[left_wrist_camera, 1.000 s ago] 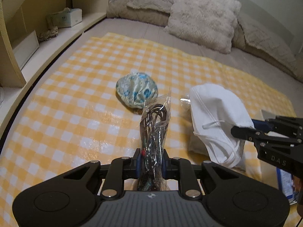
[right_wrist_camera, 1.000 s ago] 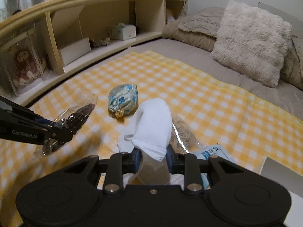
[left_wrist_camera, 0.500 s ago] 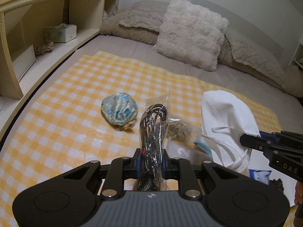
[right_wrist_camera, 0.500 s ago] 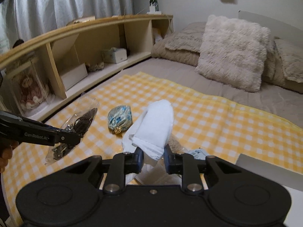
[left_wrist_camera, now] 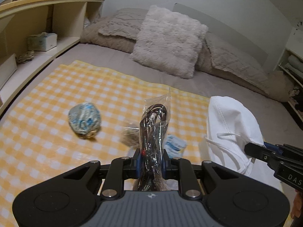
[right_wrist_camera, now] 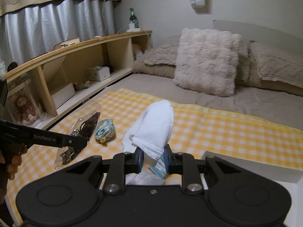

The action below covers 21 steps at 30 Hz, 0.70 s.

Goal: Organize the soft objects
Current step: 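Carry the bagged cord and white mask into the box and release both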

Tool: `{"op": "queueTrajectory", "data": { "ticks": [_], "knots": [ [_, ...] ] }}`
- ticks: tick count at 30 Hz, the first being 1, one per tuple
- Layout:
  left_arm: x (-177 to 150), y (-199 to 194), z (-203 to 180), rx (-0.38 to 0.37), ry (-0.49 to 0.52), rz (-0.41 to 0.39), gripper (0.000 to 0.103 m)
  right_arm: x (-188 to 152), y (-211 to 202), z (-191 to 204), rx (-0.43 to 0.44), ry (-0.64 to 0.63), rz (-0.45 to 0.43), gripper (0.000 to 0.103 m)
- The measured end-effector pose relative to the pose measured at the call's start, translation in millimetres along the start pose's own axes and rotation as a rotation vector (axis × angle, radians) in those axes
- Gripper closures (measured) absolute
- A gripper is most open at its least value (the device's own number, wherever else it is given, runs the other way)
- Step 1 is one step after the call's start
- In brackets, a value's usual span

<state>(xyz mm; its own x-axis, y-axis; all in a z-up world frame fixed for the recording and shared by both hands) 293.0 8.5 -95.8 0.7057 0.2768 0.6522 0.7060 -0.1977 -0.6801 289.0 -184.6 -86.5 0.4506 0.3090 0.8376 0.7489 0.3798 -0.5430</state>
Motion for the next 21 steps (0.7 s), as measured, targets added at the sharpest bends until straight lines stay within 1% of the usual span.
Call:
{"op": "queueTrajectory", "data": {
  "ticks": [7, 13, 18, 21],
  "knots": [
    [-6.2, 8.4, -38.1, -0.061, 0.021, 0.010, 0.082, -12.1, -37.4, -38.3, -0.068, 0.048, -0.023, 0.080],
    [-14.2, 19.8, -73.0, -0.114, 0.041, 0.032, 0.082, -29.0, -68.2, -72.1, -0.133, 0.088, -0.025, 0.080],
    [-27.6, 31.9, -106.3, -0.166, 0.057, 0.065, 0.082, -45.0, -91.9, -98.0, -0.184, 0.117, -0.017, 0.080],
    [-37.8, 40.1, -124.9, -0.200, 0.046, 0.101, 0.081, -53.9, -105.9, -113.6, -0.211, 0.135, -0.014, 0.080]
  ]
}}
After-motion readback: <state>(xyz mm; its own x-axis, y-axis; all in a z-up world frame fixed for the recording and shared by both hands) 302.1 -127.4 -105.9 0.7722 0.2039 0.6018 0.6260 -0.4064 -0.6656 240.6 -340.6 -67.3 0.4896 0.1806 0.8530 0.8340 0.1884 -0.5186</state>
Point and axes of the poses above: each gripper's, at about its wrist camera, not at the fingertips, and y roughly the way its jaws point, z to its left, x to its top, the point moved 7 cm from there along y, roughly the way its jaws point, and after that the axes turned 9 degrees about -y, right-handed, at the moved point
